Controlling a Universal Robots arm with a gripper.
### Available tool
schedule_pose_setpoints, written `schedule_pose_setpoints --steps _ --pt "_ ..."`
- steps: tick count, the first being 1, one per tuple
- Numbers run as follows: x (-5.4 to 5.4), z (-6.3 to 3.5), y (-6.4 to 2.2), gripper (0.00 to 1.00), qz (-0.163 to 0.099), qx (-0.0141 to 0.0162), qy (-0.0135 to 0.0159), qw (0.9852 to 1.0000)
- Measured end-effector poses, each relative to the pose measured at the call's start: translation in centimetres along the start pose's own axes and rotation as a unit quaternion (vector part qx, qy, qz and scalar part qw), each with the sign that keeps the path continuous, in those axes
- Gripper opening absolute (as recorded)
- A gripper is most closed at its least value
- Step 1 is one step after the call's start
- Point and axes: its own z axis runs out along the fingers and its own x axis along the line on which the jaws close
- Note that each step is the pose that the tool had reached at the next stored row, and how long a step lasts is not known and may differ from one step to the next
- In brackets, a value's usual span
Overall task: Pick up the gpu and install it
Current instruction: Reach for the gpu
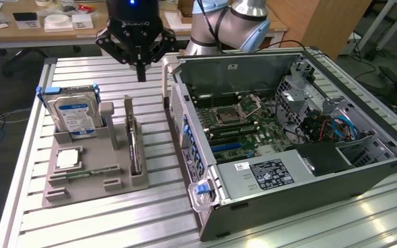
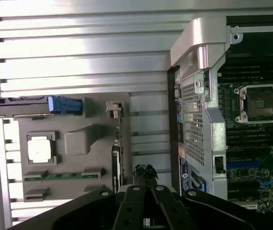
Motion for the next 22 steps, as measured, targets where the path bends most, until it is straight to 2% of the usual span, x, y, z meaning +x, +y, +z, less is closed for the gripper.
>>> schedule_pose_setpoints --steps 22 --pt "3.8 -0.08 -0.29 0.11 0.0 0.0 0.0001 1.0"
